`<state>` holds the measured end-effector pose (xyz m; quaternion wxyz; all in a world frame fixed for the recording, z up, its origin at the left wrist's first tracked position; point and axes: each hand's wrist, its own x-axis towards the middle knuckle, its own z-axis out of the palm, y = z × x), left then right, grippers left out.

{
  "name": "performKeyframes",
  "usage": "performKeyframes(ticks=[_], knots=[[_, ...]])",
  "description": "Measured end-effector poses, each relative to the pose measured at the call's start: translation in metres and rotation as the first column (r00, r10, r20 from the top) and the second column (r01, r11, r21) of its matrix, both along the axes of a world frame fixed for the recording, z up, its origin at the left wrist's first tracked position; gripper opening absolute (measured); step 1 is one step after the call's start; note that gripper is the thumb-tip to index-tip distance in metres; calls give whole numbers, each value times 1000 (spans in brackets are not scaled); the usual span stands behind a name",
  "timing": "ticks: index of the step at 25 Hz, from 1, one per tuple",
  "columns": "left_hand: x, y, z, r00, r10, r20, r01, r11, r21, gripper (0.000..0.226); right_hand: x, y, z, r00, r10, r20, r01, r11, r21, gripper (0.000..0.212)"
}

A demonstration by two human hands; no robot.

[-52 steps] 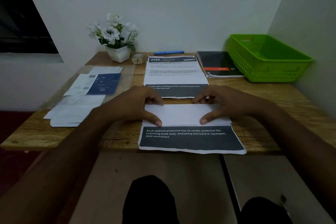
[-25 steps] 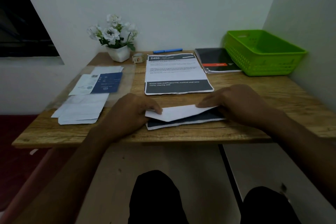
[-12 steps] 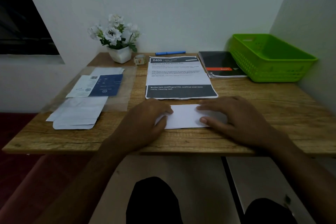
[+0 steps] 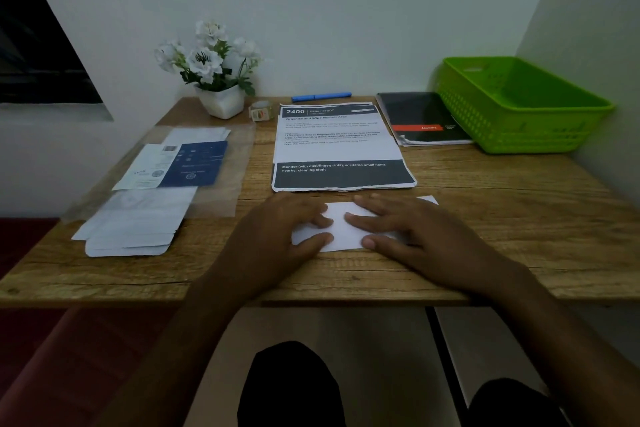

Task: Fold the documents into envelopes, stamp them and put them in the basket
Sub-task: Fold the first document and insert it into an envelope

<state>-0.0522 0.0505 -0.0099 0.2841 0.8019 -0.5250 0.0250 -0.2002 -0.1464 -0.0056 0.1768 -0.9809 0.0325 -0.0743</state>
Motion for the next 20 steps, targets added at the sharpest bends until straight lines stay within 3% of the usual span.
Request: performKeyframes(ticks=[8, 20], knots=[[17, 18, 4, 979, -28, -202, 34, 999, 24, 40, -39, -51, 5, 997, -80, 14, 73, 954, 291, 39], [14, 22, 0, 952, 152, -266, -181, 980, -85, 29, -48, -59, 0, 966, -241, 98, 177, 887, 427, 29]])
